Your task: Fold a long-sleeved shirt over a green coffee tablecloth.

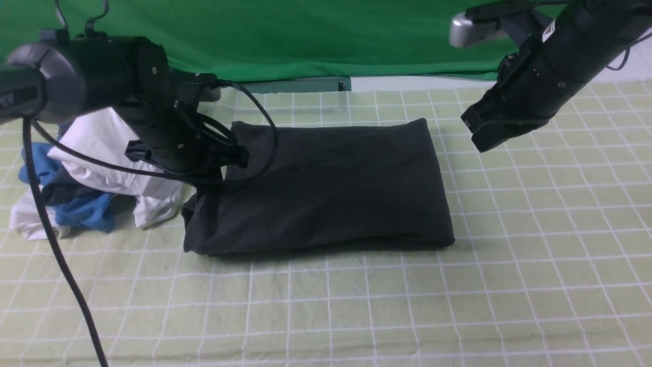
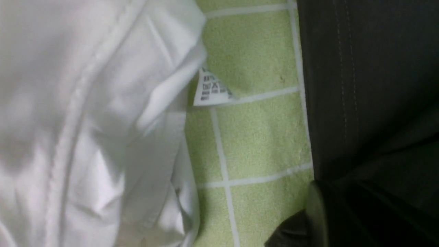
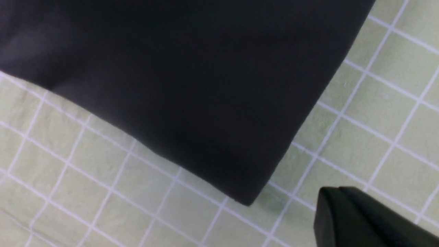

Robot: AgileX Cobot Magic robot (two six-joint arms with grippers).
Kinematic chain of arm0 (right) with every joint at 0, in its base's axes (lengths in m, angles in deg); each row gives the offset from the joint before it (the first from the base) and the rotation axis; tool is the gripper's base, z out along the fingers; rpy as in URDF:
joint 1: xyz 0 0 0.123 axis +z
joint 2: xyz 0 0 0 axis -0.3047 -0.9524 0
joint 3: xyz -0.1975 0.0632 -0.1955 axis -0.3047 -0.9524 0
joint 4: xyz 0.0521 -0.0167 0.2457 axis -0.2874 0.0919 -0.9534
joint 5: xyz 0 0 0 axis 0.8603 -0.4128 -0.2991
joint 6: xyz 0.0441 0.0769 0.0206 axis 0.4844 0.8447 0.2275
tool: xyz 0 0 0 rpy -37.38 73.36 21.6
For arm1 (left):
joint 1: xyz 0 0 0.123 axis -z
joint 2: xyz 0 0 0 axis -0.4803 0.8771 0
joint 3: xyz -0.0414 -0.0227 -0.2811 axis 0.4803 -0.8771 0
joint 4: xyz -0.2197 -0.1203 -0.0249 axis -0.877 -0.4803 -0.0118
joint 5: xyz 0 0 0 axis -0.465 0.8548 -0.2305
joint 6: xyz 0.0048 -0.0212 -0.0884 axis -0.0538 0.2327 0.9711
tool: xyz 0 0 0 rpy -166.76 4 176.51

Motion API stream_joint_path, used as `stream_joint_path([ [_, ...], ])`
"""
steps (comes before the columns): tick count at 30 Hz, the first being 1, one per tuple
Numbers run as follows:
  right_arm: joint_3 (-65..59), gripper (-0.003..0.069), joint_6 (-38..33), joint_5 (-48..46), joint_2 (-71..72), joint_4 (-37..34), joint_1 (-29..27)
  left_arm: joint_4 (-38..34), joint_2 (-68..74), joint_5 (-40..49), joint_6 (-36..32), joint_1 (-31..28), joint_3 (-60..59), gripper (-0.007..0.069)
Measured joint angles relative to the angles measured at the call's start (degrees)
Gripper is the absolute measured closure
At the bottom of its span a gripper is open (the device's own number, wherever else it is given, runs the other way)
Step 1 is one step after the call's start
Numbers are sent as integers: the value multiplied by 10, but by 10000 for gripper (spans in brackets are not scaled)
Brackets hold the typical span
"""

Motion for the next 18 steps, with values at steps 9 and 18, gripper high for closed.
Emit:
stream_joint_path([
  [9,39,655,-76,49,-7,-79,0,5,-10,1,-8,0,0,601],
  [18,160,592,-115,37,-91,-88,7,19,-75,1,-8,0,1,601],
])
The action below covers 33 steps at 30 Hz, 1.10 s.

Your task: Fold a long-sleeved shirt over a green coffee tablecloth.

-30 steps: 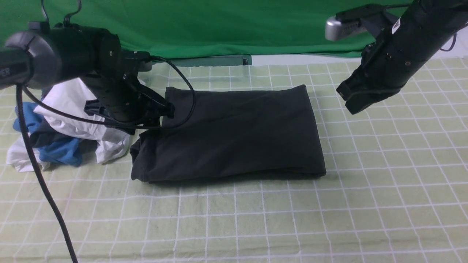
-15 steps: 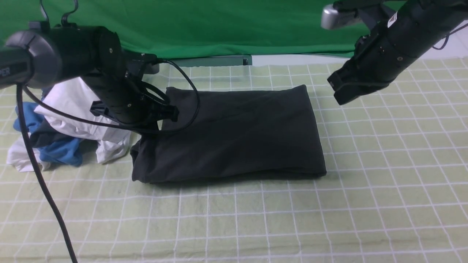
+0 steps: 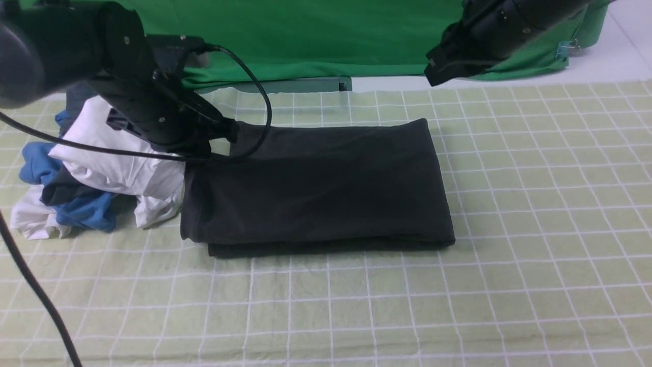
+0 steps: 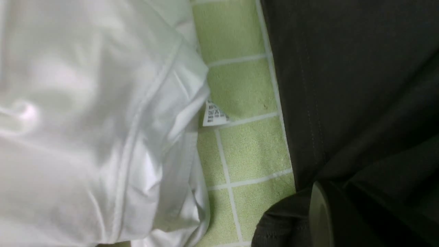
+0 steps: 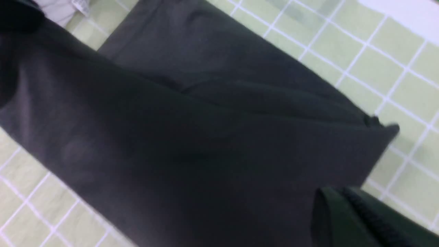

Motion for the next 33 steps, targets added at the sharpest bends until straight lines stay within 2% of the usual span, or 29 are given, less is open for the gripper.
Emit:
stream_joint_path([
  [4,48,488,-33,-8,-53,0,21,1,-2,0,0,0,0,601],
  [9,97,322,-83,-8,-125,-2,56,2,-2,0,0,0,0,601],
  [13,117,258,-140,-5,-177,-2,75,2,-2,0,0,0,0,601],
  [19,120,213,-202,39,-207,2,97,2,-2,0,0,0,0,601],
  [27,122,202,-239,80,-224,3,115,2,-2,0,1,0,0,601],
  [30,122,210,-243,82,-233,3,117,2,-2,0,1,0,0,601],
  [33,122,269,-245,84,-236,3,118,0,-2,0,1,0,0,601],
])
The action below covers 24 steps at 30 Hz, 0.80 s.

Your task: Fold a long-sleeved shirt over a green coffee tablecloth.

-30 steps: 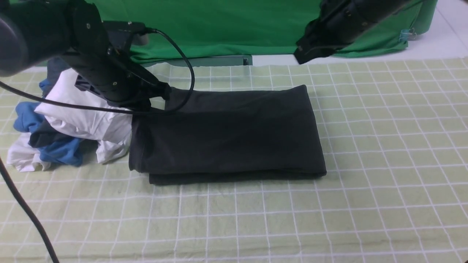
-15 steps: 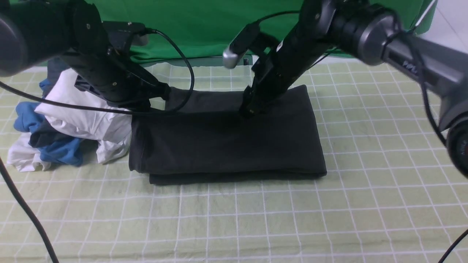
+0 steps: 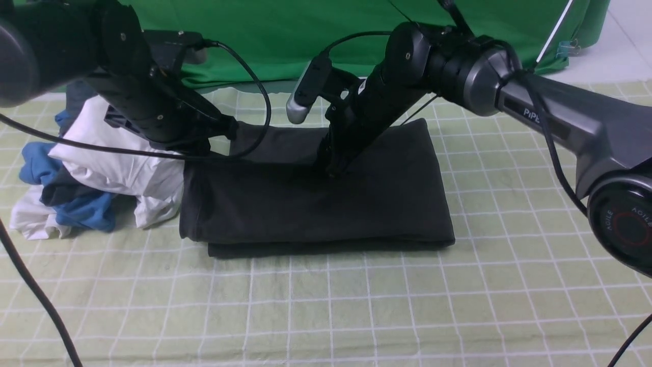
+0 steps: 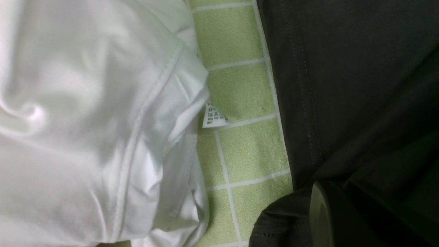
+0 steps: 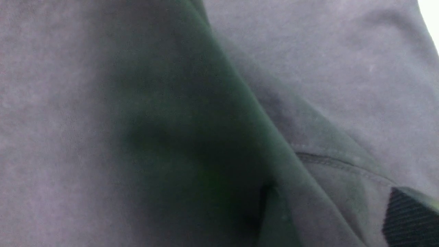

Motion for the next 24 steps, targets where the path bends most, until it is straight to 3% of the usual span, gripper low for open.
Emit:
stream_joint_path([
  [8,0,626,-25,26,-6,1,0,-5,0,0,0,0,0,601],
  [15,20,662,-27,55,-5,1,0,-4,0,-3,0,0,0,601],
  [21,66,656,-27,-34,-5,0,0,4,-4,-6,2,0,0,601],
  [24,98,594,-31,-84,-5,-7,0,13,-8,-6,8,0,0,601],
])
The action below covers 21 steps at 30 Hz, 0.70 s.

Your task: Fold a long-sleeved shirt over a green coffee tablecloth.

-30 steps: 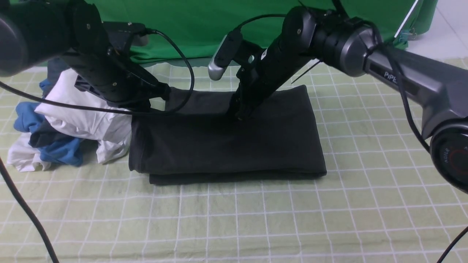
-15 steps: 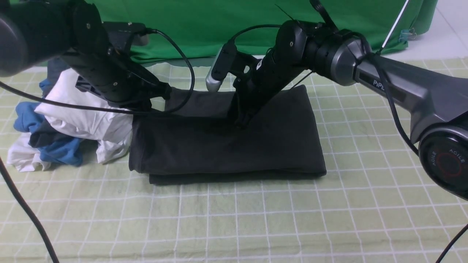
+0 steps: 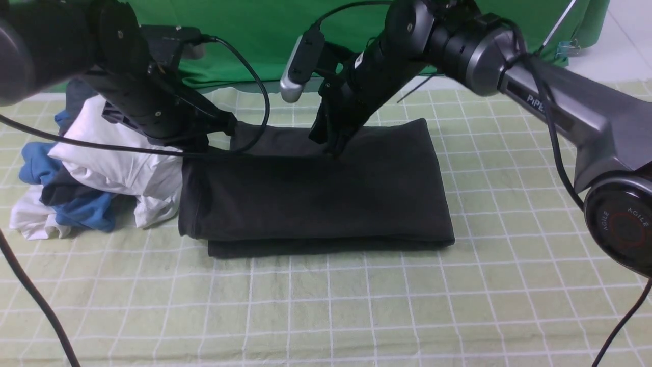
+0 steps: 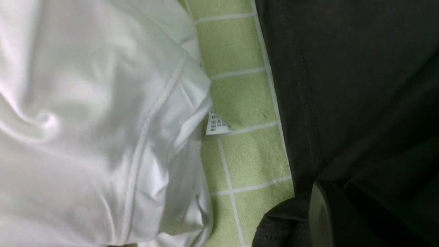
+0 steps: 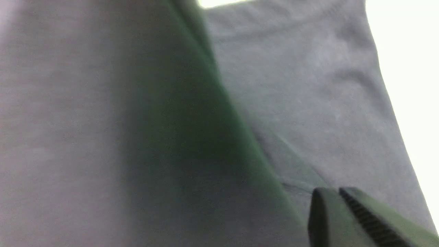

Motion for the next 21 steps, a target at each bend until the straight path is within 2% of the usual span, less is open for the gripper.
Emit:
stream_joint_path([
  [4,11,428,-29,-22,0,-9,0,9,-1,5,10,0,0,601],
  [6,11,393,-33,-22,-1,-9,0,9,-1,5,11,0,0,601],
  [7,11,346,-40,-26,-8,-9,0,11,-2,6,11,0,0,601],
  [16,11,297,-41,-29,-31,-13,0,13,-19,-1,12,0,0,601],
  [21,11,155,-39,-5,-33,-10,0,13,-19,-1,12,0,0,601],
])
